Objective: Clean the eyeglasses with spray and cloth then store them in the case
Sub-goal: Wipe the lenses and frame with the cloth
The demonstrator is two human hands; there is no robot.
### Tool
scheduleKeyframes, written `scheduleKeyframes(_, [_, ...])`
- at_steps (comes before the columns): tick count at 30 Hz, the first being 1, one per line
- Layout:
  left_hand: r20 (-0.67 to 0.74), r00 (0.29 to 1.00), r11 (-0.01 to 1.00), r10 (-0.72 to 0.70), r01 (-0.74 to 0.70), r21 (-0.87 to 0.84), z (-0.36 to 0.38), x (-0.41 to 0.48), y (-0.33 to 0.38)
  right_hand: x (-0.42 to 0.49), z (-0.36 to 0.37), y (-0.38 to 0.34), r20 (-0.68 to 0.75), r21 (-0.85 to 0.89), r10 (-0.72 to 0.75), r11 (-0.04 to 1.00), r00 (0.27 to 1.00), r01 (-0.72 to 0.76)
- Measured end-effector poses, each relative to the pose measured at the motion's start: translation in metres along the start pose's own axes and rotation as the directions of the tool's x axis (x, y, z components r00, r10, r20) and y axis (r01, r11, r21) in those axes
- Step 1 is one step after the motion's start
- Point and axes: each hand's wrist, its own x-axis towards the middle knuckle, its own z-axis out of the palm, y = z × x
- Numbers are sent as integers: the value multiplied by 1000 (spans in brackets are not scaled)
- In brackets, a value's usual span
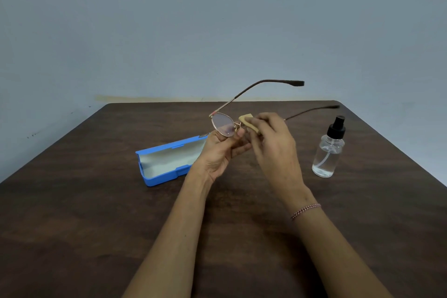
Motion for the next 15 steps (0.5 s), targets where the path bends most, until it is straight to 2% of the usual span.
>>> scheduleKeyframes(6, [-72, 992, 984, 99, -108, -142, -11, 1, 8, -1, 5, 3, 35, 100, -66, 993, 997, 62])
scheduleKeyframes(11, [-58, 997, 998, 41, -44, -45, -2, -1, 5, -2, 7, -4, 29, -67, -17, 998, 999, 19])
scheduleKeyframes(15, [-75, 994, 995, 75, -80, -60, -4, -1, 7, 0, 8, -4, 67, 30, -74, 997, 995, 72])
